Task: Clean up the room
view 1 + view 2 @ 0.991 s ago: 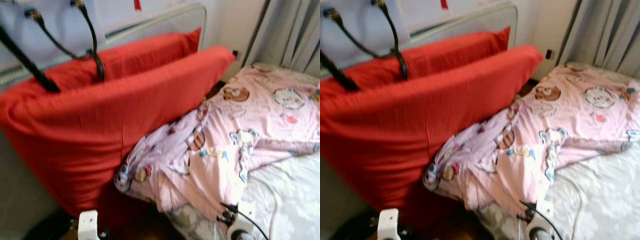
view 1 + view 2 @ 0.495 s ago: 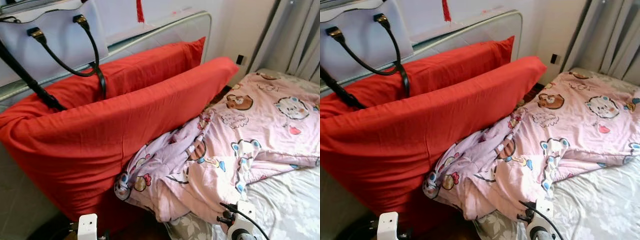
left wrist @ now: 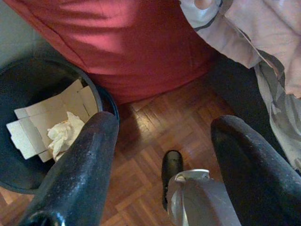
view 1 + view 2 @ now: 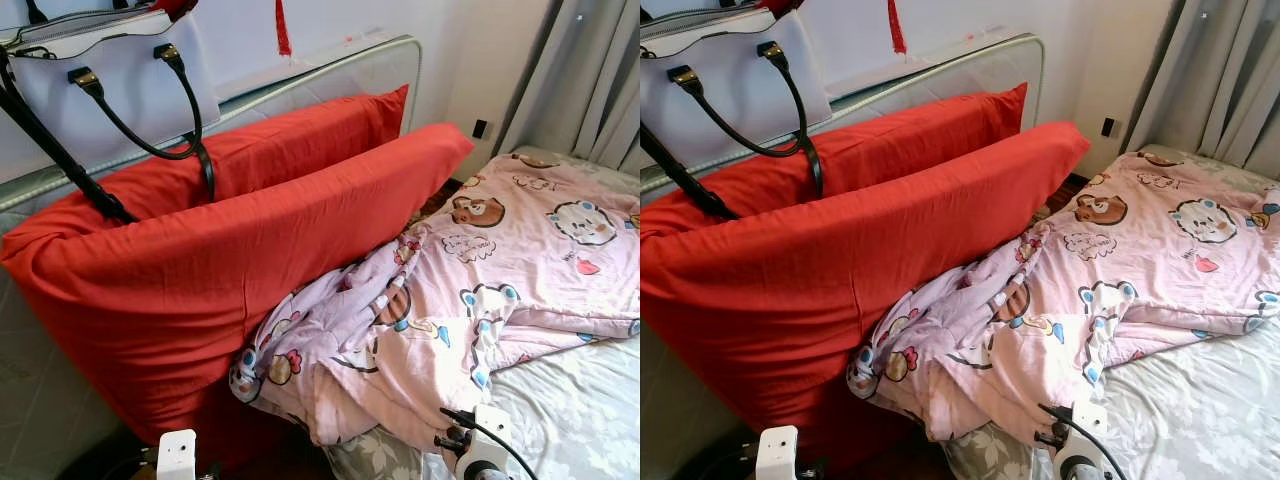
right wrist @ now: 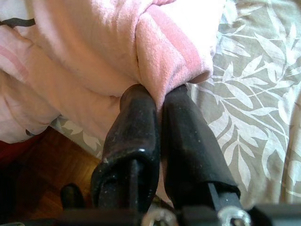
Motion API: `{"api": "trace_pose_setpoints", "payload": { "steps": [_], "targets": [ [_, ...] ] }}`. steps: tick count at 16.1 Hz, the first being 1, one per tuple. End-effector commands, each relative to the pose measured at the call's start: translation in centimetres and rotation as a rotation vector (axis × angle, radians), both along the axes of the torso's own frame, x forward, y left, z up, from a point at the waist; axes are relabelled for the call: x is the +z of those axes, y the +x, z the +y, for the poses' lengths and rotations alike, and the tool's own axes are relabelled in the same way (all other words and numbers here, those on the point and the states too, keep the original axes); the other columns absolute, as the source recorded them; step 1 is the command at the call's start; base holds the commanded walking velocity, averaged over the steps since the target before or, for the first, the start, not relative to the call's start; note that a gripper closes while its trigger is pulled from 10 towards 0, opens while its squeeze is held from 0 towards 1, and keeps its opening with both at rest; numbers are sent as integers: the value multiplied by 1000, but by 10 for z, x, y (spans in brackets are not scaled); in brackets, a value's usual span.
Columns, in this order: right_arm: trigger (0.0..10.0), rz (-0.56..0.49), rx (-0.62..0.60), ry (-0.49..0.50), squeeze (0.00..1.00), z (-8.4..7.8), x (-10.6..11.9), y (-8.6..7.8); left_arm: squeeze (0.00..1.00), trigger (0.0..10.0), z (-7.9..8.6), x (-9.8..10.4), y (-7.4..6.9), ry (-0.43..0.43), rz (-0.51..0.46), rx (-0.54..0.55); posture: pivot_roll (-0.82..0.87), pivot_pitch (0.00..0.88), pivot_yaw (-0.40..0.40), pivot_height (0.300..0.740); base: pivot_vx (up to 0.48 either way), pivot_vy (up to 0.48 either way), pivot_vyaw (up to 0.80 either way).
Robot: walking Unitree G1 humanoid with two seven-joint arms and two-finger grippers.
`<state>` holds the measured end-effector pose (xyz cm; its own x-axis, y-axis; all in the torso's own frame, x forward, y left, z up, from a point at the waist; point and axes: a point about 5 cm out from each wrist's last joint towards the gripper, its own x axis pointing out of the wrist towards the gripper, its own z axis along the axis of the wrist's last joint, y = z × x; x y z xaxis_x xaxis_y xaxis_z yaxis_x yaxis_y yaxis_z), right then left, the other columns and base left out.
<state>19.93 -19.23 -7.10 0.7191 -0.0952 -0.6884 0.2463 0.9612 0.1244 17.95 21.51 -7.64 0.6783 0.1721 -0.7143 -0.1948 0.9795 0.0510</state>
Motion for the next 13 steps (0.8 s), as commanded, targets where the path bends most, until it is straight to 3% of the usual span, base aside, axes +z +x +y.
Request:
{"api": "trace_pose_setpoints", "payload": {
  "steps": [1, 13],
  "targets": [
    [10000, -5, -3, 3, 0, 2, 1, 3, 0, 10000, 1, -2, -5, 1, 11, 4, -16, 0, -6, 740, 0, 0, 0],
    [10000, -18, -21, -17, 0, -1, 3, 5, 0, 10000, 1, -2, -6, -2, 8, 7, -9, 0, -4, 740, -44, 0, 0]
  ]
}}
